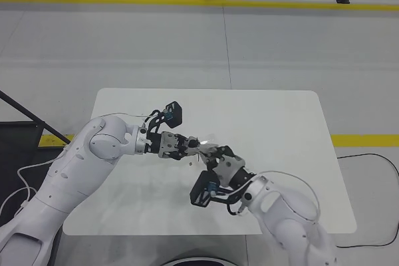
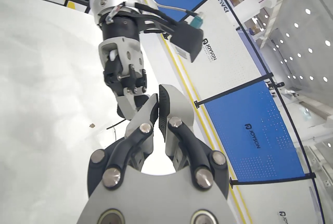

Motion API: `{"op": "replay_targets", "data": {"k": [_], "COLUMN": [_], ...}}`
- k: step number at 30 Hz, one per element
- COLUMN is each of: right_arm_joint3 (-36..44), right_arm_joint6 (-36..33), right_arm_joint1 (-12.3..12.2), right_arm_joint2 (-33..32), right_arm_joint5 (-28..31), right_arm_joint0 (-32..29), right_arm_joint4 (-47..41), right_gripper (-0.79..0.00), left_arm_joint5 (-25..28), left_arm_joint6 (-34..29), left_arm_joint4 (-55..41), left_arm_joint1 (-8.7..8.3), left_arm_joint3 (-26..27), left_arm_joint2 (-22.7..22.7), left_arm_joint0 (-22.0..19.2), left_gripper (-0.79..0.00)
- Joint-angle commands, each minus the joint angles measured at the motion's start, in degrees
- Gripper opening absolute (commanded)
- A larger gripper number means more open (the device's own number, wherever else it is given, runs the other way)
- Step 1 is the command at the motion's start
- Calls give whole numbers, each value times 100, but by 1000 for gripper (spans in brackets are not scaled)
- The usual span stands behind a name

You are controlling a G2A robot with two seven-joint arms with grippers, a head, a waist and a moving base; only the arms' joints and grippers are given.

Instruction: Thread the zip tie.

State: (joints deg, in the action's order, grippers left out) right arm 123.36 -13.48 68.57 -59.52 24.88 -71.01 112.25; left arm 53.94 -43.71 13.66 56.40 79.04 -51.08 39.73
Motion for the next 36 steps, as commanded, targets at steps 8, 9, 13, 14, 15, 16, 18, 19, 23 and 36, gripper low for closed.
{"op": "replay_targets", "data": {"k": [8,9,13,14,15,16,18,19,23,36], "right_arm_joint3": [-32,-54,-135,-156,-175,-195,-220,-226,-232,124], "right_arm_joint6": [193,122,-125,-165,-174,-175,-188,-183,-146,352], "right_arm_joint1": [1,6,43,52,59,66,81,87,106,48], "right_arm_joint2": [-18,17,211,260,310,346,389,405,418,-42], "right_arm_joint5": [-177,-149,-160,-137,-86,-47,-53,-62,-146,95], "right_arm_joint0": [-132,-103,3,34,66,97,132,144,138,-308], "right_arm_joint4": [205,282,534,581,609,633,655,666,681,138], "right_gripper": [-785,-785,-785,-785,-785,-785,-785,-785,-785,0], "left_arm_joint5": [0,0,0,0,0,0,0,0,0,-211], "left_arm_joint6": [0,0,0,0,0,0,0,0,0,467], "left_arm_joint4": [0,0,0,0,0,0,0,0,0,150], "left_arm_joint1": [0,0,0,0,0,0,0,0,0,-28], "left_arm_joint3": [0,0,0,0,0,0,0,0,0,218], "left_arm_joint2": [0,0,0,0,0,0,0,0,0,-187], "left_arm_joint0": [0,0,0,0,0,0,0,0,0,239], "left_gripper": [-785,-785,-785,-785,-785,-785,-785,-785,-785,-785]}}
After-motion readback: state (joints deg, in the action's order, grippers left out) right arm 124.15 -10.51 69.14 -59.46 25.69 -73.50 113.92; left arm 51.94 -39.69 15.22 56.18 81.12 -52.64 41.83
